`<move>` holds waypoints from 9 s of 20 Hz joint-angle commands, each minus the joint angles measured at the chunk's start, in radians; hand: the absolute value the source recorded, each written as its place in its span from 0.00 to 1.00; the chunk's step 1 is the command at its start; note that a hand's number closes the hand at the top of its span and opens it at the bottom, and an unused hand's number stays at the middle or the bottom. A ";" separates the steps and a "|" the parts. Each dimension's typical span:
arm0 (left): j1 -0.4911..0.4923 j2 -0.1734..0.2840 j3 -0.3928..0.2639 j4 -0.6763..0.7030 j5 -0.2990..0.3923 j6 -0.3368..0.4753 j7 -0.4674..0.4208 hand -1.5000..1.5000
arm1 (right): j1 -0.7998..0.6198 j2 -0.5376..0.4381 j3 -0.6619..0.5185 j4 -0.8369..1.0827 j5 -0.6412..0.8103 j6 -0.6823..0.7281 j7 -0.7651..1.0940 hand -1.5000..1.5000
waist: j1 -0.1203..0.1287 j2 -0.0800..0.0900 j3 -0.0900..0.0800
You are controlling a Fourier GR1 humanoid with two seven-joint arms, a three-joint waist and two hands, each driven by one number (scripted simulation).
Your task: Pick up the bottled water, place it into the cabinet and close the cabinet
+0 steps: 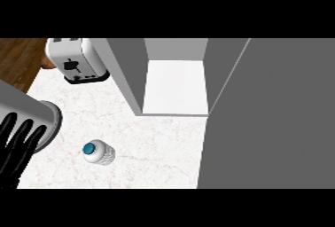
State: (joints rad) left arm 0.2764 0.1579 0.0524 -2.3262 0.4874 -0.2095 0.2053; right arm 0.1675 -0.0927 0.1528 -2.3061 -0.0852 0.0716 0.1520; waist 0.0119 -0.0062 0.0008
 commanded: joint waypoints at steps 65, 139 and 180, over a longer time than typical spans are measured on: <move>-0.089 -0.070 0.076 0.709 -0.321 -0.115 -0.350 0.00 | -0.031 -0.088 0.300 -0.372 0.152 -0.241 0.368 0.00 | -0.025 0.003 -0.001; -0.798 -0.157 0.021 1.790 -0.271 -0.052 -0.999 1.00 | 0.093 -0.210 -0.164 -0.289 -0.161 -0.142 0.197 0.00 | -0.033 0.001 0.001; -1.018 -0.151 -0.296 1.695 0.003 0.613 -0.703 1.00 | 0.034 -0.227 -0.469 0.011 -0.448 0.129 0.047 0.00 | -0.154 0.013 0.001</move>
State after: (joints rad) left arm -0.4787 0.1313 -0.1997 -0.6235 0.5315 0.3199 -0.5714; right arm 0.2003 -0.3016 -0.2785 -2.3047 -0.4844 0.1854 0.1925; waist -0.0906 -0.0071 0.0186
